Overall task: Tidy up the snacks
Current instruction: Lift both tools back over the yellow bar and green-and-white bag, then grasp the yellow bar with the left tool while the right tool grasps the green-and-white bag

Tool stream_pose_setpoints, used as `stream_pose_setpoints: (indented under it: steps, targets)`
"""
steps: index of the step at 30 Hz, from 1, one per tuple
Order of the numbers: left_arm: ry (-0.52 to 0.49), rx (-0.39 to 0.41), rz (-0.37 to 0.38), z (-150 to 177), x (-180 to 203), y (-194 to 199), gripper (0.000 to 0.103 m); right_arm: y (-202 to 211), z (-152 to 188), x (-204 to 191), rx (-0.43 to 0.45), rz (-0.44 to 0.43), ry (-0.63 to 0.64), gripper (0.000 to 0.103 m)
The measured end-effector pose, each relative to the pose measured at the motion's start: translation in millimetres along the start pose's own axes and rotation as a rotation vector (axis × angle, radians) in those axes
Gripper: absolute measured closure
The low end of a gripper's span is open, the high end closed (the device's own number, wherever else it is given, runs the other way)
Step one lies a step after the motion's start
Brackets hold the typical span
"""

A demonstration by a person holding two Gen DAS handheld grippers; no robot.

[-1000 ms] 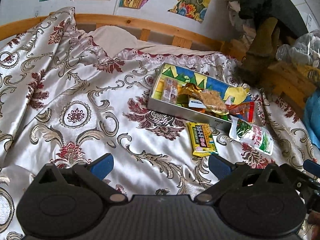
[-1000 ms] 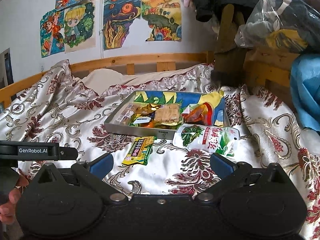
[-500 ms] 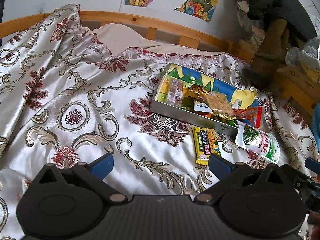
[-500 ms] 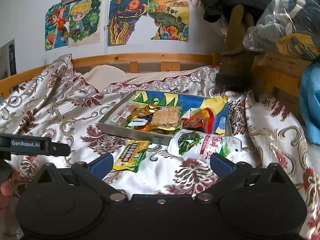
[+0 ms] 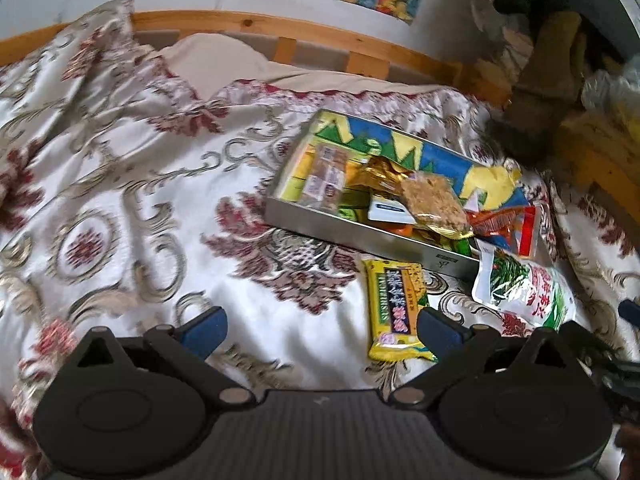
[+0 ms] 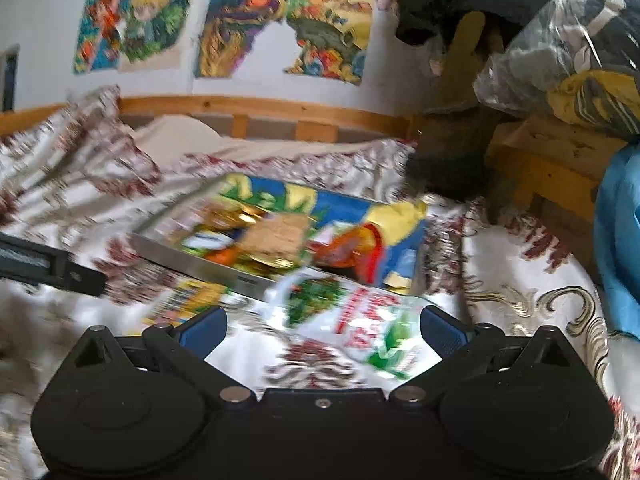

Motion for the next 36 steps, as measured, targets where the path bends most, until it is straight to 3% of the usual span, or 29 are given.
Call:
stream_pose_setpoints:
  steps: [8, 11, 18, 23, 29, 32, 36]
  targets:
    - [-0.086, -0.073, 0.055, 10.6, 27.4, -45.1, 0.000, -50.1, 21.0, 36.4, -0.089, -0.002, -0.042, 0.001]
    - [-0.108, -0.103, 0.089, 14.6, 37.0, -58.0, 0.000, -61.2, 17.4, 38.6, -0.072, -0.075, -0.035, 0.001]
    - [-0.180, -0.129, 0.140, 16.4, 54.6, -75.5, 0.001, -79.8, 5.8, 26.5, -0.073, -0.241, 0.099, 0.001]
    - [-0.213, -0.148, 0.156, 17.1, 55.5, -81.0, 0.005, -92.1, 17.0, 21.5, -0.125, -0.221, 0.206, 0.001]
    - [-0.220, -0.168, 0.160, 16.9, 54.1, -87.5, 0.016, -104.5, 34.7, 12.0, -0.156, -0.160, 0.341, 0.004]
    - [-0.213, -0.173, 0.168, 16.9, 54.2, -87.9, 0.023, -102.4, 35.0, 9.4, -0.148, -0.177, 0.356, 0.015]
    - [-0.215, -0.184, 0.155, 18.0, 54.0, -87.2, 0.042, -97.4, 33.6, 5.5, -0.138, -0.180, 0.385, 0.028]
Point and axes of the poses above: each gripper's, at about its wrist camera, not at the fingertips, and y roughly against the way its jaws point, x to its right, z to its underside, the point moved 9 cm from there along -y, roughly the way its jaws point, and after that the axes turned 8 degrees about x, right-handed, at the moved point
